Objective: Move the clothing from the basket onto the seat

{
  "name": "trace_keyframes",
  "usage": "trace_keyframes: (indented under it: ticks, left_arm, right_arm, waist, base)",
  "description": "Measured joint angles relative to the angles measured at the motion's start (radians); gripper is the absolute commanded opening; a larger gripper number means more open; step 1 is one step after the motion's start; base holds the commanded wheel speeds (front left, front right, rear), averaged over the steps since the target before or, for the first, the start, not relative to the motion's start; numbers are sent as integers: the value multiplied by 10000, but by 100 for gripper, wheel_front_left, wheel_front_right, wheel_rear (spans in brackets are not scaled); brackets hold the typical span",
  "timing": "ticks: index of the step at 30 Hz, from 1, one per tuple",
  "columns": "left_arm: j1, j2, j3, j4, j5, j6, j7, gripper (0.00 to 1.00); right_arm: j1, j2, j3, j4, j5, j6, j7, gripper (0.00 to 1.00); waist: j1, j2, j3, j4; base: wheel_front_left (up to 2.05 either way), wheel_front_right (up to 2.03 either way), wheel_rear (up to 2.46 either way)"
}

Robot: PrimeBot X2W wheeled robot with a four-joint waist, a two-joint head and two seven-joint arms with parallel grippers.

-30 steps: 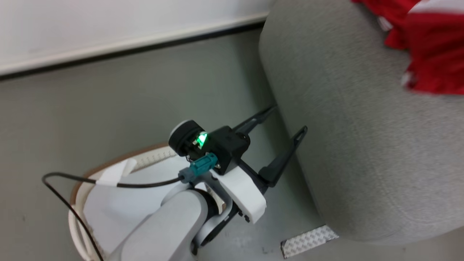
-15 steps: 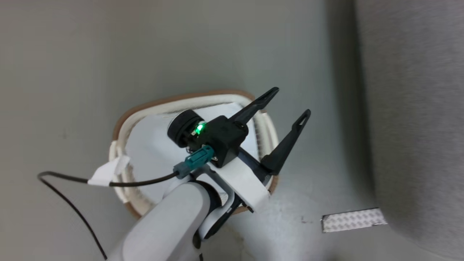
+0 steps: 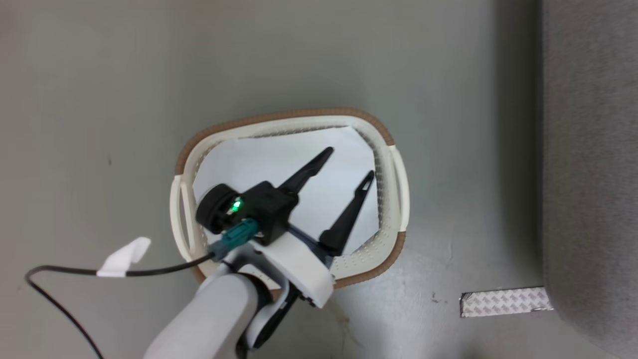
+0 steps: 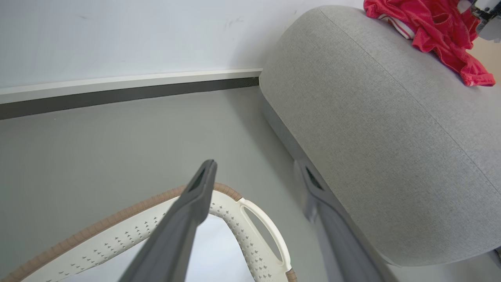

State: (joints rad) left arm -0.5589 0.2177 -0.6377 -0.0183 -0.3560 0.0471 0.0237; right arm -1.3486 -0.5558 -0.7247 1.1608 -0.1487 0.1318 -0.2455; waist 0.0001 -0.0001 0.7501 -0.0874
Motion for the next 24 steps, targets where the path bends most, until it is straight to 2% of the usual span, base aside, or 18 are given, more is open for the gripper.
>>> trace_keyframes:
  ticks: [5,9,18,24]
  left_arm:
    - [337,234,324,105,-257,157,-251,100]
    - [845,345,650,364,-589,249,-639,100]
    - [2494,619,1317,1089,-1300,529,-1843,100]
    - [3626,748,1862,1434,-1555,888,-2546,100]
  right_arm:
    - [403,688,261,-142,-719,0,-109,100]
    - [1334,1427,834,-631,-462,0,-157,100]
    - [5538,2746,3154,-4188,1613,2,-171,100]
    - [8470,3684,4103,-6529,2466,0,-188,100]
  waist:
    - [0,0,-563,-260]
    - [-1,1,-1257,-463]
    - [-3,1,-3334,-736]
    - [-4,1,-4706,-690]
  base:
    - [0,0,0]
    - [0,0,0]
    - [0,0,0]
    - [0,0,0]
